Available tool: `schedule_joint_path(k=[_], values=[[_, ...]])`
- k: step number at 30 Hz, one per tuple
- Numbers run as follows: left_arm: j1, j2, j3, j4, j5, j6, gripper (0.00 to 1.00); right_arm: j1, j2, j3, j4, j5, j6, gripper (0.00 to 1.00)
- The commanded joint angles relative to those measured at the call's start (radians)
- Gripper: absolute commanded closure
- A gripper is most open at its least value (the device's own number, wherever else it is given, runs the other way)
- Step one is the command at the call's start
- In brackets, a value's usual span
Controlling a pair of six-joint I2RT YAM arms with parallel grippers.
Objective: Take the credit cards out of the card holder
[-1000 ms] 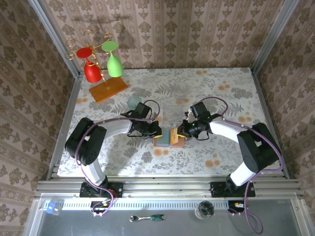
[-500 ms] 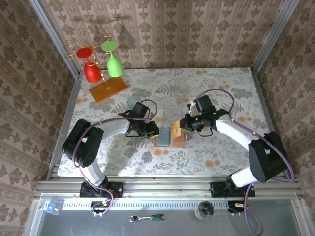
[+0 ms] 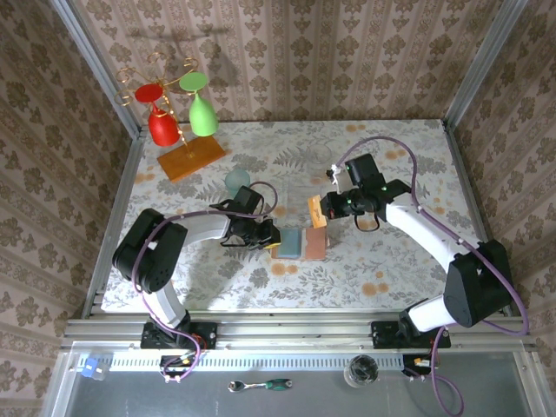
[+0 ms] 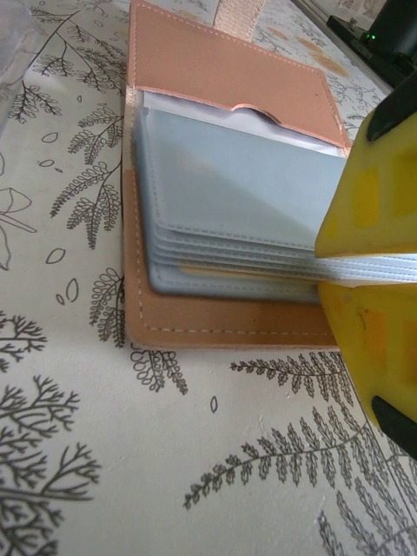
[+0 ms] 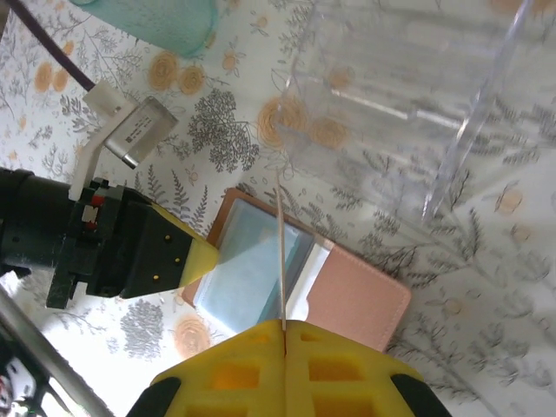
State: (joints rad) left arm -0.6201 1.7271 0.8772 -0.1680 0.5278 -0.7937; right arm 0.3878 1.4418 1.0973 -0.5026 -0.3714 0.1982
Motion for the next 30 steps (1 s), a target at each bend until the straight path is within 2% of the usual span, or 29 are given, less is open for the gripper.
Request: schedule_joint_path(k=[1, 7, 14, 22, 30], values=[[0.011, -0.028, -0.011, 0.009, 0.012, -0.011, 0.85, -0.003, 0.014, 0.069, -0.094, 0.030, -0.261, 1.00], [0.047, -0.075, -0.042, 0.044, 0.005, -0.019, 0.82, -0.003, 0.104, 0.199, -0.221, 0.085, -0.589, 1.00], [0.078, -0.126, -0.082, 0.067, -0.010, -0.027, 0.81, -0.001, 0.257, 0.399, -0.401, 0.149, -0.868, 1.00], [0.112, -0.163, -0.118, 0.065, -0.016, -0.026, 0.81, -0.001, 0.453, 0.647, -0.569, 0.142, -1.032, 1.00], [0.148, -0.197, -0.142, 0.053, -0.014, -0.018, 0.81, 0.007, 0.654, 0.927, -0.745, 0.067, -1.106, 1.00]])
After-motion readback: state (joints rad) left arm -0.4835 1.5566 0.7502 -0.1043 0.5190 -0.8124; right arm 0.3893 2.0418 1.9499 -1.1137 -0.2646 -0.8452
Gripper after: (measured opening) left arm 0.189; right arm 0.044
